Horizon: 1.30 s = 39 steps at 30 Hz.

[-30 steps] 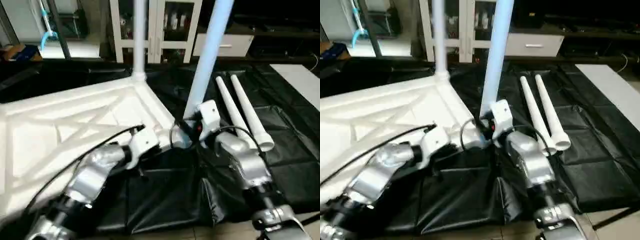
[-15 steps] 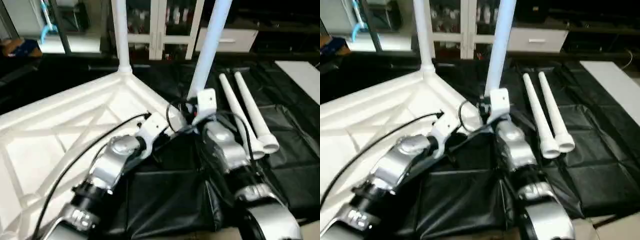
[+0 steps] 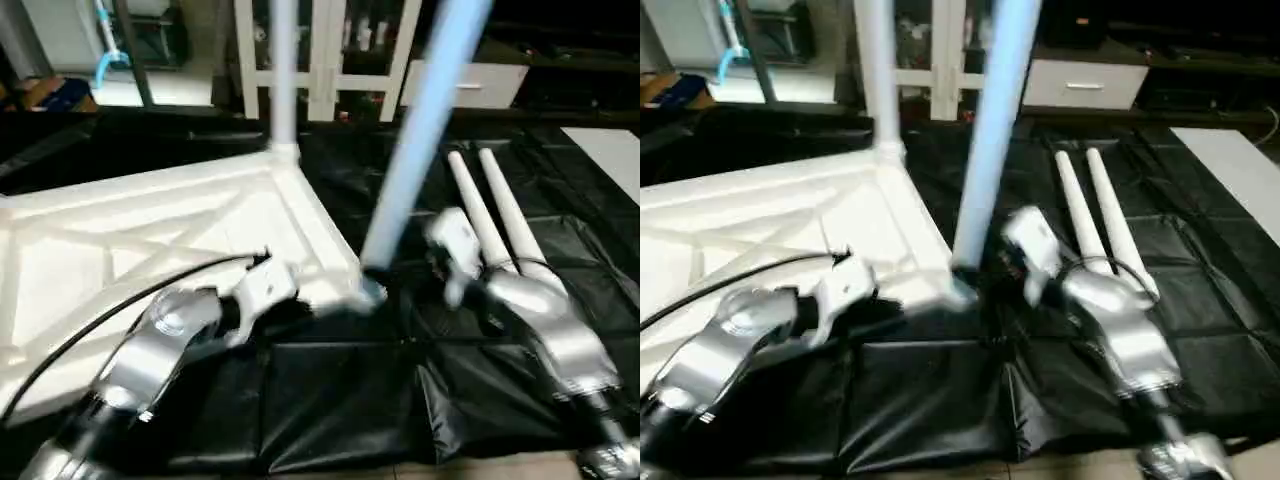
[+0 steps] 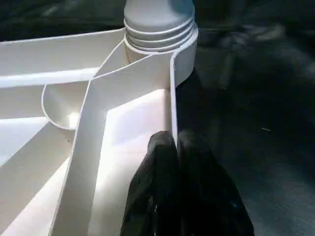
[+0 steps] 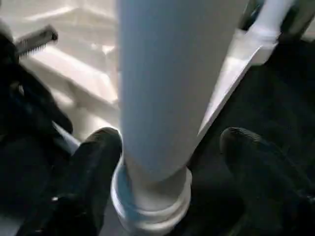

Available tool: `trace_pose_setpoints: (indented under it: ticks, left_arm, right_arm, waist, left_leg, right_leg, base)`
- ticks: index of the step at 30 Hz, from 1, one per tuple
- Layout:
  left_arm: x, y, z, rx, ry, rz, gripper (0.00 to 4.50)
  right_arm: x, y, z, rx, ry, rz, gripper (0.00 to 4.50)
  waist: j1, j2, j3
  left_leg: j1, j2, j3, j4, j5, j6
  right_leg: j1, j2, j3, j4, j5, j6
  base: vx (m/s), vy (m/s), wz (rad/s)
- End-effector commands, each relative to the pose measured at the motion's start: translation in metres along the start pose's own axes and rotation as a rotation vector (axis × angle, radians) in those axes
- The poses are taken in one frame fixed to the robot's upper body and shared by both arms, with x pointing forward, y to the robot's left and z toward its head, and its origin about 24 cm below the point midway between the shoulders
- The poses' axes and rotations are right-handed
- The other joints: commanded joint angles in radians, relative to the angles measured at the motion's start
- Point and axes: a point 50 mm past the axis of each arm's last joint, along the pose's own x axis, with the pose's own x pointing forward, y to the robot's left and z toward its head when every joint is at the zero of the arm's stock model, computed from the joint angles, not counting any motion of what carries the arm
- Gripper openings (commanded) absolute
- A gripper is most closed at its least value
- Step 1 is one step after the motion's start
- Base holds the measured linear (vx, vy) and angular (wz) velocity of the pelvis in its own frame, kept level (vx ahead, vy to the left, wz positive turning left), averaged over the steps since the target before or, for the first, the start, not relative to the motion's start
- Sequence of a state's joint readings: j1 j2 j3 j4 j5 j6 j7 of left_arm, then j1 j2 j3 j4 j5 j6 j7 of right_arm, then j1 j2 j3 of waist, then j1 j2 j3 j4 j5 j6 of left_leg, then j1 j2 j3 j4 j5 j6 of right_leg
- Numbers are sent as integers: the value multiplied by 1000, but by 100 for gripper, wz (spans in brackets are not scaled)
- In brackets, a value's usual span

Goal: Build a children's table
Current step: Rotate leg to tighten

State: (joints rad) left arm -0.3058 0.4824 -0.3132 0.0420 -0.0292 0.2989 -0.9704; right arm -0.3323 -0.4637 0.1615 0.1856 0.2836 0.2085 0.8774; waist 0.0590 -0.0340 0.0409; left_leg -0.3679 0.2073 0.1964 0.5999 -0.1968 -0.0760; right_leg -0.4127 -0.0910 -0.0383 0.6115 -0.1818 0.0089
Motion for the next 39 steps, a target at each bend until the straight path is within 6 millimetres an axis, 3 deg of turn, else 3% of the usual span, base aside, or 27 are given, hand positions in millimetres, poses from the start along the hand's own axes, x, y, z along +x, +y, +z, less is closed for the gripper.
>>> trace_pose_setpoints:
  ticks: [1,7,8,11,14,25,32,39]
  left_arm:
    - [4,-10,8,21,-41,-79,0]
    - [3,-14,10,29,-60,-118,0]
    - [3,-15,10,30,-61,-125,0]
    - [3,-15,11,33,-60,-131,0]
    - [3,-14,11,34,-57,-130,0]
    - [2,-15,9,29,-54,-134,0]
    - [2,-17,7,28,-44,-145,0]
    - [6,-18,7,21,-31,-130,0]
  right_arm:
    - [-7,0,5,-26,7,24,387]
    - [-13,-1,-5,-21,46,67,387]
    - [-10,0,-4,-16,29,84,387]
    - [-5,1,-3,-9,-2,108,387]
    - [-1,1,-3,-2,-17,121,353]
    - [-4,2,-7,34,-22,151,273]
    - [-4,3,-13,67,-13,132,199]
    - [9,3,-24,80,50,8,188]
  waist:
    - [0,5,-52]
    - [-3,5,-55]
    - [-2,11,-55]
    - [-3,5,-56]
    - [-2,6,-58]
    - [-2,5,-58]
    - [-1,7,-59]
    - [-5,8,-55]
  left_leg:
    - [15,22,-6,-76,-210,26]
    - [14,20,-6,-75,-206,27]
    - [14,20,-7,-74,-205,26]
    - [14,19,-6,-73,-201,30]
    - [14,21,-6,-72,-175,38]
    - [14,20,-5,-71,-171,43]
    - [14,19,-5,-70,-164,43]
    - [16,20,-6,-75,-210,21]
  right_leg:
    - [45,-30,30,-63,-143,-213]
    - [44,-30,30,-63,-148,-209]
    - [43,-31,30,-62,-144,-212]
    - [44,-29,29,-61,-127,-220]
    - [45,-29,28,-56,-89,-232]
    - [48,-29,28,-55,-87,-237]
    - [48,-28,28,-54,-77,-240]
    - [44,-30,29,-61,-149,-225]
  base:
    - [0,0,0]
    - [0,0,0]
    - [0,0,0]
    - [0,0,0]
    - [0,0,0]
    - [0,0,0]
    - [0,0,0]
    - [0,0,0]
